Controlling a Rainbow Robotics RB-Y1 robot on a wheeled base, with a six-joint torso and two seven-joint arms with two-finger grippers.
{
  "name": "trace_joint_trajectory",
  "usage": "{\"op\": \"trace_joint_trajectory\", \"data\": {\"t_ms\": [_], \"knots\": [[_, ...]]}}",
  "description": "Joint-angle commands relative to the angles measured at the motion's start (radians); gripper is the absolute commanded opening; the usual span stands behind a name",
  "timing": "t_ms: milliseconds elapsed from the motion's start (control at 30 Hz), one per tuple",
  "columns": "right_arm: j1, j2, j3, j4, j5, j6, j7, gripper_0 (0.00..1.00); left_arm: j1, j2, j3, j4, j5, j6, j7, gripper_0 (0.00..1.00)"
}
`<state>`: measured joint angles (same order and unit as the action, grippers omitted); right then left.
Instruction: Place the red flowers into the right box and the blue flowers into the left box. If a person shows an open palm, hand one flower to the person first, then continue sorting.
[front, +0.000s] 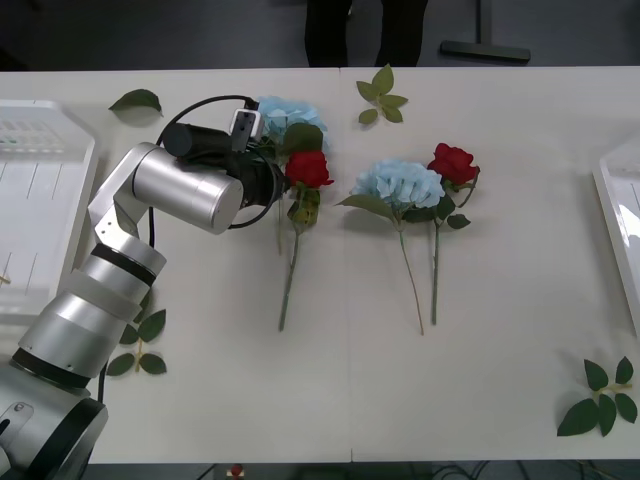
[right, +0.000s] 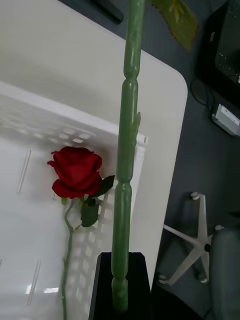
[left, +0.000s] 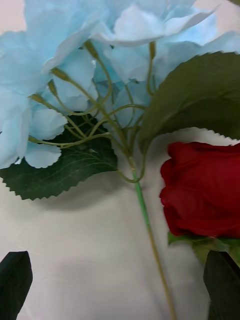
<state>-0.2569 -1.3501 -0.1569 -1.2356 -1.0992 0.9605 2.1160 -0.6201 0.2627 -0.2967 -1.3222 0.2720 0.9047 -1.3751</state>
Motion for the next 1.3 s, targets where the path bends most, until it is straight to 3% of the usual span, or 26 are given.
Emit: {"op": "trace_joint_trajectory", "data": {"t_ms": [33, 200, 400, 567, 867, 967, 1033, 1100, 1233, 1300], "knots": [[0.093, -0.029, -0.026, -0.016, 0.007, -0.066, 0.050, 0.00, -0.081, -0.026, -0.019, 0.080, -0.020, -0.067, -0.002, 1.00], [0.189, -0.027, -0.055, 0.010, 0.030, -0.115, 0.055, 0.00, -0.127, -0.065, -0.032, 0.198, -0.050, -0.122, -0.010, 1.00], [0.234, -0.027, -0.058, 0.033, 0.107, -0.123, 0.068, 0.00, -0.132, -0.077, -0.068, 0.221, -0.080, -0.128, -0.018, 1.00], [0.289, -0.027, -0.058, 0.033, 0.165, -0.169, 0.079, 0.00, -0.132, -0.077, -0.099, 0.236, -0.093, -0.128, -0.019, 0.89], [0.378, -0.012, -0.056, 0.010, 0.234, -0.255, 0.090, 0.00, -0.132, -0.076, -0.105, 0.291, -0.134, -0.148, -0.021, 0.81], [0.378, 0.012, -0.056, 0.007, 0.265, -0.261, 0.093, 0.00, -0.132, -0.076, -0.105, 0.307, -0.143, -0.151, -0.022, 0.68], [0.378, 0.034, -0.056, 0.007, 0.292, -0.273, 0.094, 0.00, -0.132, -0.076, -0.105, 0.314, -0.149, -0.155, -0.022, 0.50], [0.378, 0.046, -0.056, 0.007, 0.305, -0.281, 0.096, 0.00, -0.132, -0.077, -0.105, 0.317, -0.151, -0.155, -0.022, 0.42], [0.378, 0.081, -0.056, 0.007, 0.332, -0.298, 0.098, 0.00, -0.124, -0.074, -0.105, 0.317, -0.148, -0.155, -0.018, 0.01], [0.378, 0.097, -0.056, 0.007, 0.346, -0.304, 0.096, 0.00, -0.121, -0.072, -0.105, 0.317, -0.145, -0.155, -0.016, 0.00]]}}
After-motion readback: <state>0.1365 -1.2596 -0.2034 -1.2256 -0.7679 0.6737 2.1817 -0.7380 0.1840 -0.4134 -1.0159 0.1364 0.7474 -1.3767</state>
